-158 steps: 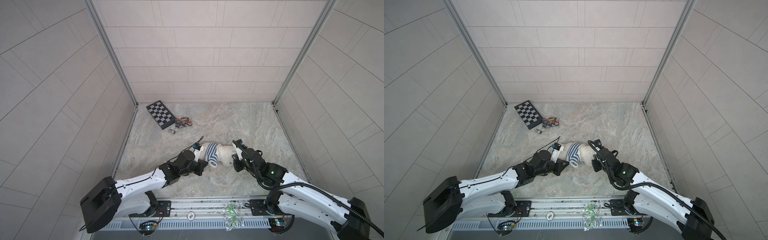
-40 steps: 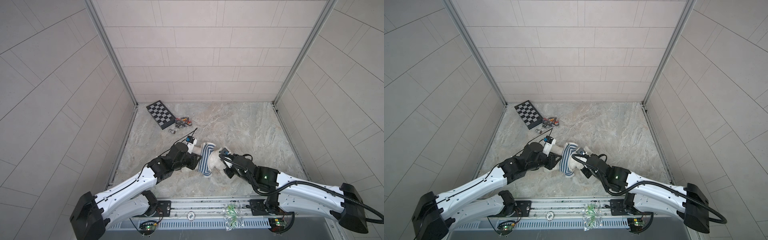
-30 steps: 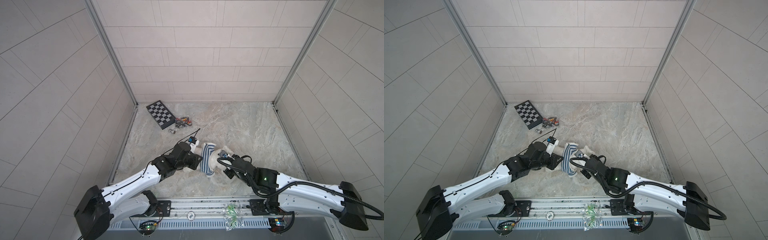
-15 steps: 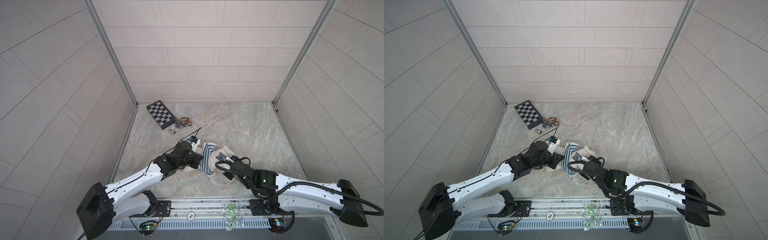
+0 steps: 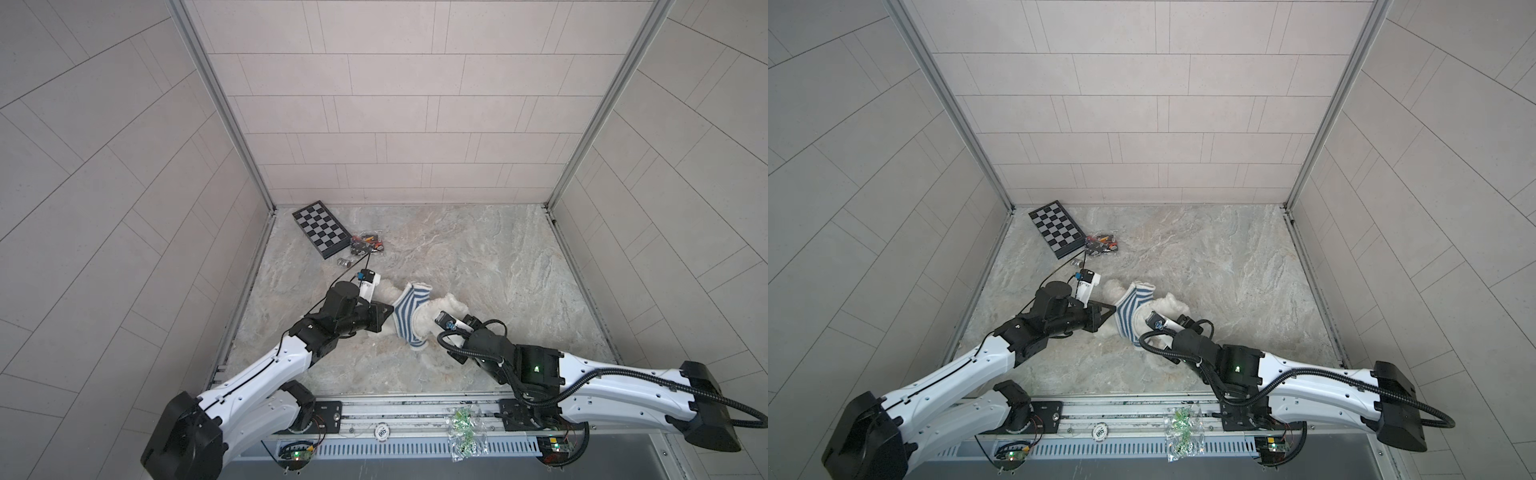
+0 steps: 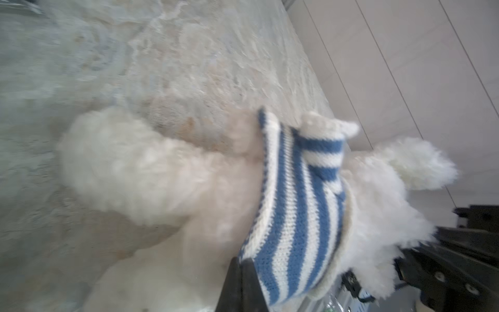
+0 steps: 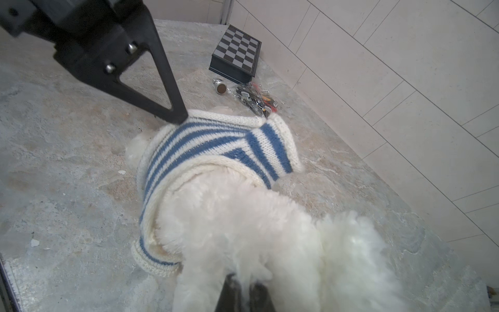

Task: Dress the teddy bear

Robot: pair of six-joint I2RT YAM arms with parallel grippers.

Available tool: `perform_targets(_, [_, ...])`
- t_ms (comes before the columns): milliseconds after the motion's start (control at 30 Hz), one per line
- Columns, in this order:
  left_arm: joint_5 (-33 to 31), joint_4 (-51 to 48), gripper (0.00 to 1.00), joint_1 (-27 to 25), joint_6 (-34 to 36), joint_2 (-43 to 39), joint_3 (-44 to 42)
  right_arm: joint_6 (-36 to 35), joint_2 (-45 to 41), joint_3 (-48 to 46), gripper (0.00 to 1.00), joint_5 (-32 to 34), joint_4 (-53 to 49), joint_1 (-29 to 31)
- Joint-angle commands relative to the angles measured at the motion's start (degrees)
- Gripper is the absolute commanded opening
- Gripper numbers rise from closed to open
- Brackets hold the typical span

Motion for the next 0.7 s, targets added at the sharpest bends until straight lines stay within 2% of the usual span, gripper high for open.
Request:
perform_targets(0, [-5.15,-1.44,0.00,4.26,-0.92,-0.94,-2.74,-2.11,-2.32,-0.21,0.00,4.23,-0.56,0.40])
perform_targets(200, [-3.82,-2.59,0.00,4.52,0.43,-1.78,-2.16,-3.23,-2.18,-0.49,0.00,4.33,0.32,1.11])
perform_targets(400, [2.84,-1.76,0.00,2.42,0.75,-2.77,-0.45,-4.45,-1.26,-0.33,0.00,3.18,1.57,1.50])
perform_targets(467, [4.48,-3.26,0.09,0.13,1.24,-3.97,1.03,-6.22,-1.68,-0.97,0.00,2.88,2.91,2.16])
perform_targets(567, [5.22,-6.96,0.29,-0.11,2.68,-6.28,3.38,-8.86,-2.68,-1.73,0.00,1.45,3.66,2.55])
perform_targets(667, [5.09,-10.13,0.42,-0.17,4.15,-7.79,5.82,-10.90,-3.36,-2.09,0.00,0.81,3.40,2.59])
